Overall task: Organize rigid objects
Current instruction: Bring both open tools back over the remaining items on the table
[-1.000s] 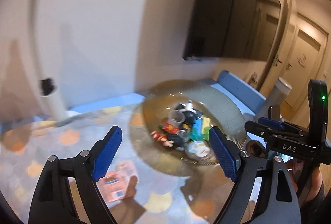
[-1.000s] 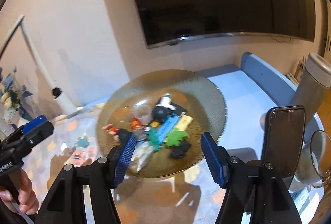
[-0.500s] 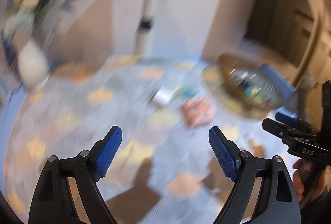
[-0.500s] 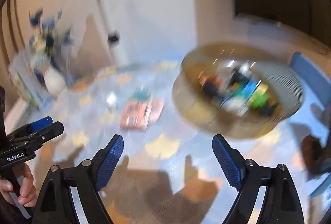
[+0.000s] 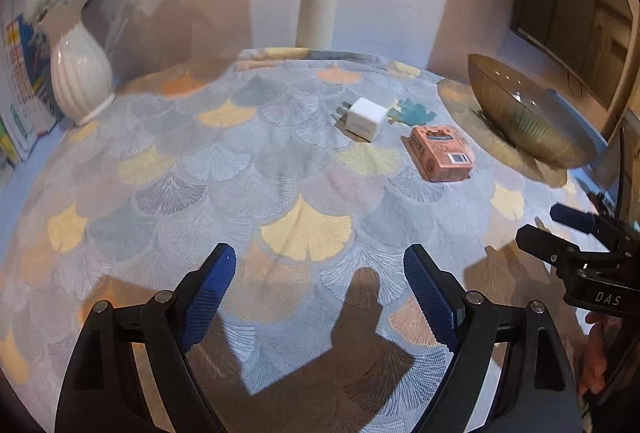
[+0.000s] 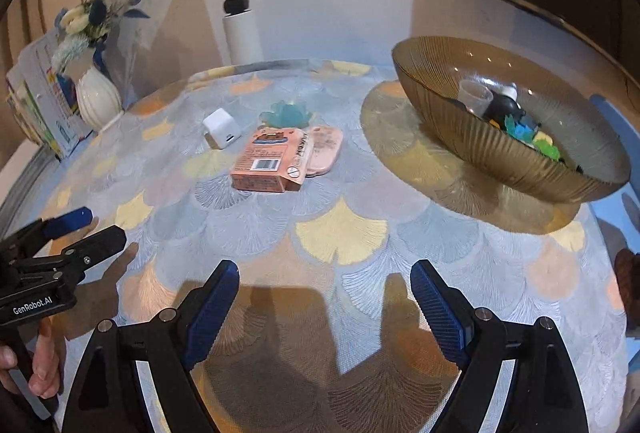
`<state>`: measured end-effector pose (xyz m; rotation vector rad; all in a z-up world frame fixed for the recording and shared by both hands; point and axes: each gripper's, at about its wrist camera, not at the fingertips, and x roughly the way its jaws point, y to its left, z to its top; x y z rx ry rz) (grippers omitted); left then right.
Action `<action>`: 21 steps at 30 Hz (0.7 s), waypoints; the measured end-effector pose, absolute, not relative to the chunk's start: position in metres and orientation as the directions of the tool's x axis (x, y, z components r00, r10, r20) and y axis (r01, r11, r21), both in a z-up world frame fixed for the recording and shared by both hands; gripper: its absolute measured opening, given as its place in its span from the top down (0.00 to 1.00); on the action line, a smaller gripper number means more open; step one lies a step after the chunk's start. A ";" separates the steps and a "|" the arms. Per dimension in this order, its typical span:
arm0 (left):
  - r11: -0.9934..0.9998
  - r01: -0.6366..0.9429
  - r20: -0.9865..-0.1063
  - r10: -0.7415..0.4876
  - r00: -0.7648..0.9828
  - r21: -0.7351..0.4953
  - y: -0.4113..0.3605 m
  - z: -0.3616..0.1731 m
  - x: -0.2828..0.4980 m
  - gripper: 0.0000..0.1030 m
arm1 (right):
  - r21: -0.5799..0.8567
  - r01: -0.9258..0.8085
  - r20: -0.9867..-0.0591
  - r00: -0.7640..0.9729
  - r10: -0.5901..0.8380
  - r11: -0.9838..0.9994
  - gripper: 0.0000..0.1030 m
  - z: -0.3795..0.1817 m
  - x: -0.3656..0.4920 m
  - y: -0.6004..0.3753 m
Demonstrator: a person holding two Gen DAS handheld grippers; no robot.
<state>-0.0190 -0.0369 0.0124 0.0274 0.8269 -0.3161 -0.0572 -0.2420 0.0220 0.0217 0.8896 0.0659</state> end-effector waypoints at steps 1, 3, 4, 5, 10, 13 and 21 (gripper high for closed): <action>0.952 0.291 -0.727 -0.265 0.633 -0.094 -0.038 0.012 -0.020 0.17 | 0.039 -0.052 -0.775 0.629 0.064 0.998 0.16 0.022 -0.057 -0.241; 0.951 0.296 -0.728 -0.264 0.632 -0.088 -0.038 0.012 -0.020 0.17 | 0.033 -0.050 -0.774 0.631 0.057 0.998 0.16 0.022 -0.058 -0.241; 0.951 0.296 -0.728 -0.264 0.632 -0.088 -0.038 0.012 -0.020 0.17 | 0.034 -0.049 -0.773 0.631 0.057 0.998 0.16 0.022 -0.058 -0.241; 0.951 0.297 -0.728 -0.266 0.632 -0.090 -0.037 0.013 -0.020 0.17 | 0.035 -0.045 -0.774 0.631 0.056 0.998 0.16 0.022 -0.058 -0.242; 0.952 0.282 -0.718 -0.278 0.638 -0.119 -0.031 0.015 -0.020 0.17 | 0.000 -0.057 -0.772 0.634 0.036 0.998 0.16 0.026 -0.051 -0.235; 0.953 0.267 -0.701 -0.290 0.651 -0.147 -0.025 0.017 -0.021 0.17 | 0.050 -0.071 -0.789 0.609 0.083 0.996 0.16 0.025 -0.038 -0.228; 0.964 0.221 -0.694 -0.261 0.670 -0.149 -0.018 0.019 -0.022 0.17 | 0.108 -0.006 -0.777 0.623 0.088 0.994 0.21 0.027 -0.003 -0.215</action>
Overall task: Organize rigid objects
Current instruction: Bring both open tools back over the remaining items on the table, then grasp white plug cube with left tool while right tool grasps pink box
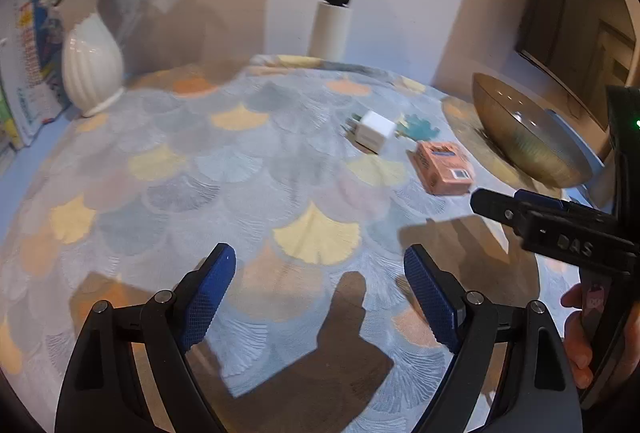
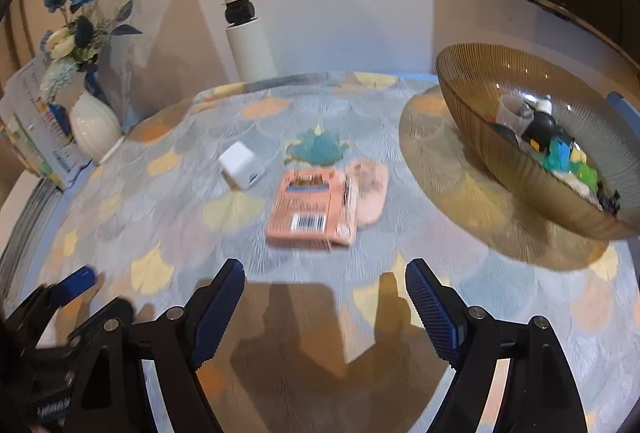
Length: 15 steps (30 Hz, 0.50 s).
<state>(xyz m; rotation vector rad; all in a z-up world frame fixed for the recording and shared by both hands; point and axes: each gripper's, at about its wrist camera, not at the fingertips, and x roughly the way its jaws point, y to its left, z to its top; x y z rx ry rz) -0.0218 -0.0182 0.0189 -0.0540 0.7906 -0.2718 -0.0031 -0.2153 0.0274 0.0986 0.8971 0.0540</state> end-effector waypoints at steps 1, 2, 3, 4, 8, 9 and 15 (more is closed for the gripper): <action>0.970 0.196 -0.684 -0.240 0.689 -0.143 -0.016 0.021 -0.023 0.17 | 0.093 0.004 -0.771 0.633 0.070 0.996 0.21 0.027 0.000 -0.212; 0.972 0.177 -0.671 -0.233 0.704 -0.153 -0.011 0.023 -0.025 0.17 | 0.086 0.011 -0.766 0.640 0.059 0.996 0.21 0.025 0.003 -0.209; 0.971 0.164 -0.665 -0.238 0.707 -0.174 -0.006 0.024 -0.025 0.17 | 0.085 0.017 -0.770 0.635 0.055 0.996 0.23 0.022 0.007 -0.207; 0.970 0.149 -0.665 -0.240 0.707 -0.193 -0.001 0.025 -0.025 0.17 | 0.083 0.019 -0.784 0.619 0.053 0.996 0.27 0.018 0.012 -0.204; 0.934 0.133 -0.687 -0.336 0.644 -0.332 0.015 0.029 -0.009 0.17 | 0.101 0.009 -0.796 0.600 0.076 0.995 0.34 0.014 0.027 -0.200; 0.933 0.135 -0.688 -0.338 0.642 -0.333 0.016 0.034 -0.003 0.17 | 0.102 0.009 -0.799 0.597 0.077 0.995 0.34 0.014 0.030 -0.198; 0.940 0.282 -0.710 -0.333 0.620 -0.193 -0.020 0.053 0.046 0.17 | 0.116 -0.025 -0.808 0.580 0.109 0.993 0.40 0.009 0.042 -0.187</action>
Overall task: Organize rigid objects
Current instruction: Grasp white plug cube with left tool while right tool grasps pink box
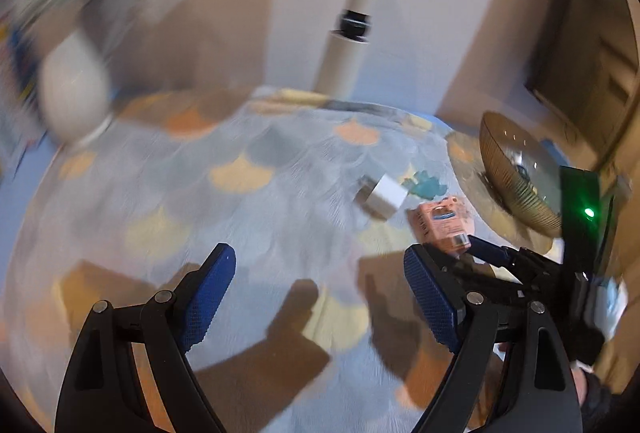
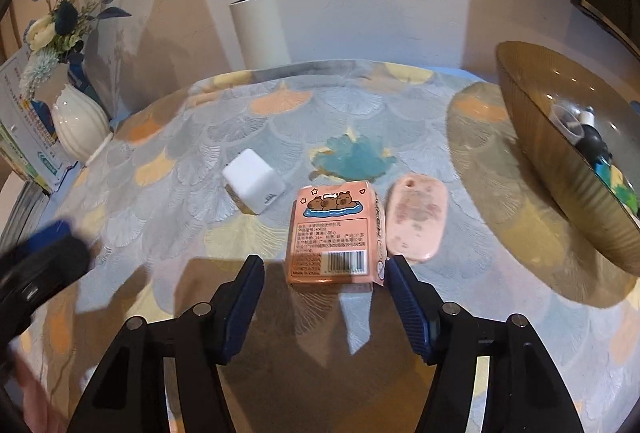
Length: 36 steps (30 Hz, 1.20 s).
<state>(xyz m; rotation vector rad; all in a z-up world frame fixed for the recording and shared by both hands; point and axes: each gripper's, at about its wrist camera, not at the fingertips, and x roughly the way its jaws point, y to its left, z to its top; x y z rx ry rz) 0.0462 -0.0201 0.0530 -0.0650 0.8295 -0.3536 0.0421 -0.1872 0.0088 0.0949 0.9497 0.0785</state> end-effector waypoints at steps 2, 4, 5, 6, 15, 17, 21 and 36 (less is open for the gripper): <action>0.936 0.319 -0.720 -0.323 0.614 -0.148 -0.036 0.049 0.061 0.17 | 0.120 -0.027 -0.811 0.574 0.113 0.992 0.40 0.008 0.044 -0.188; 0.921 0.361 -0.727 -0.349 0.592 -0.149 -0.048 0.044 0.073 0.17 | 0.139 -0.024 -0.810 0.573 0.127 0.990 0.40 0.008 0.046 -0.191; 0.914 0.374 -0.730 -0.361 0.581 -0.154 -0.053 0.041 0.078 0.17 | 0.146 -0.024 -0.810 0.571 0.134 0.989 0.40 0.008 0.048 -0.192; 0.910 0.383 -0.731 -0.369 0.573 -0.159 -0.058 0.037 0.083 0.17 | 0.150 -0.026 -0.811 0.568 0.138 0.988 0.40 0.007 0.050 -0.192; 0.869 0.436 -0.731 -0.453 0.511 -0.234 -0.069 0.024 0.107 0.18 | 0.083 -0.080 -0.824 0.555 0.114 0.993 0.56 0.006 0.058 -0.186; 0.865 0.451 -0.738 -0.449 0.504 -0.218 -0.076 0.022 0.108 0.22 | 0.070 -0.101 -0.827 0.551 0.114 0.992 0.58 0.006 0.054 -0.189; 0.852 0.472 -0.740 -0.466 0.486 -0.226 -0.088 0.018 0.114 0.27 | 0.083 -0.142 -0.826 0.544 0.148 0.986 0.58 0.007 0.036 -0.199; 0.873 0.471 -0.751 -0.394 0.530 -0.126 -0.090 0.018 0.061 0.57 | 0.085 -0.302 -0.802 0.545 0.245 0.950 0.58 0.017 -0.067 -0.212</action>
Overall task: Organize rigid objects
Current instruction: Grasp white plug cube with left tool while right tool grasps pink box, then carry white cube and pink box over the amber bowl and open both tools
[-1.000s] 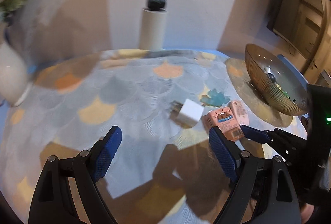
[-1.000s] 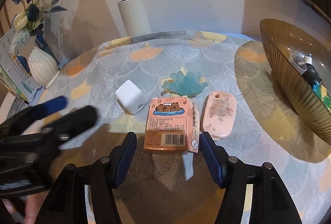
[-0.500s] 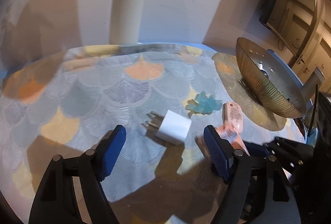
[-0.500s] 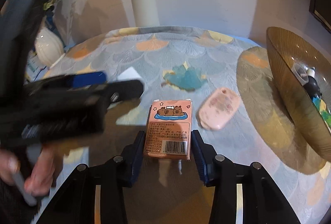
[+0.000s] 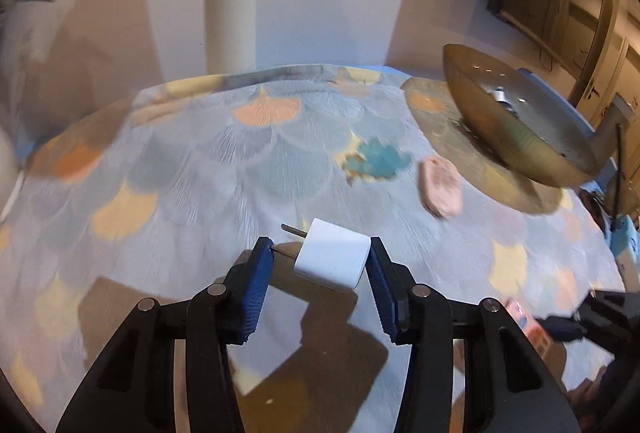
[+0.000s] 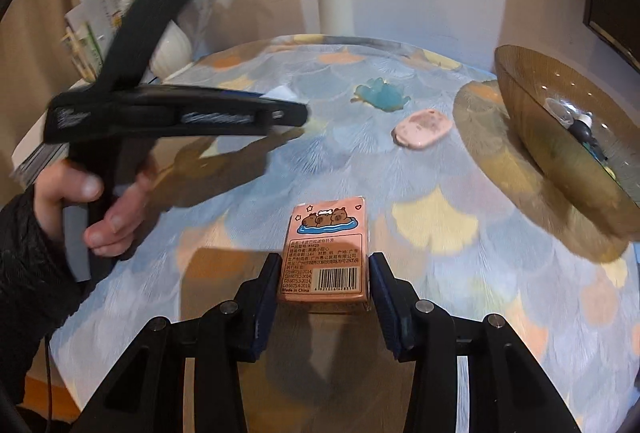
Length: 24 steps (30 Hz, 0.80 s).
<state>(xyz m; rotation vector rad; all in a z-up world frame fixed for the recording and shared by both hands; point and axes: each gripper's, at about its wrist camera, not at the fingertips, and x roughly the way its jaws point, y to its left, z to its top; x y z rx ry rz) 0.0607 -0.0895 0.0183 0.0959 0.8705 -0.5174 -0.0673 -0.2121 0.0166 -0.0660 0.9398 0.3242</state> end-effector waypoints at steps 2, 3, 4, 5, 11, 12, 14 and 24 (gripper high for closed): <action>0.880 0.461 -0.742 -0.383 0.550 -0.113 -0.081 0.023 0.037 0.57 | 0.102 -0.290 -0.802 0.541 0.251 0.951 0.58 0.018 -0.076 -0.217; 0.884 0.456 -0.738 -0.376 0.561 -0.104 -0.079 0.025 0.025 0.57 | 0.119 -0.278 -0.809 0.529 0.255 0.953 0.57 0.016 -0.077 -0.221; 0.886 0.452 -0.734 -0.373 0.567 -0.100 -0.076 0.026 0.016 0.57 | 0.132 -0.265 -0.817 0.516 0.256 0.955 0.54 0.014 -0.078 -0.223; 0.889 0.447 -0.731 -0.369 0.574 -0.098 -0.072 0.027 0.005 0.57 | 0.145 -0.247 -0.821 0.510 0.255 0.958 0.46 0.012 -0.077 -0.227; 0.894 0.426 -0.722 -0.385 0.575 -0.138 -0.052 0.023 -0.033 0.57 | 0.153 -0.221 -0.823 0.512 0.248 0.963 0.32 0.011 -0.071 -0.226; 0.895 0.422 -0.719 -0.389 0.576 -0.146 -0.050 0.023 -0.034 0.57 | 0.132 -0.217 -0.825 0.517 0.229 0.967 0.32 0.011 -0.072 -0.223; 0.897 0.415 -0.710 -0.392 0.585 -0.153 -0.048 0.023 -0.036 0.57 | 0.060 -0.213 -0.833 0.528 0.167 0.975 0.32 0.009 -0.073 -0.213; 0.891 0.440 -0.707 -0.384 0.595 -0.113 -0.052 0.021 -0.043 0.57 | -0.012 -0.209 -0.833 0.544 0.106 0.978 0.30 0.006 -0.067 -0.208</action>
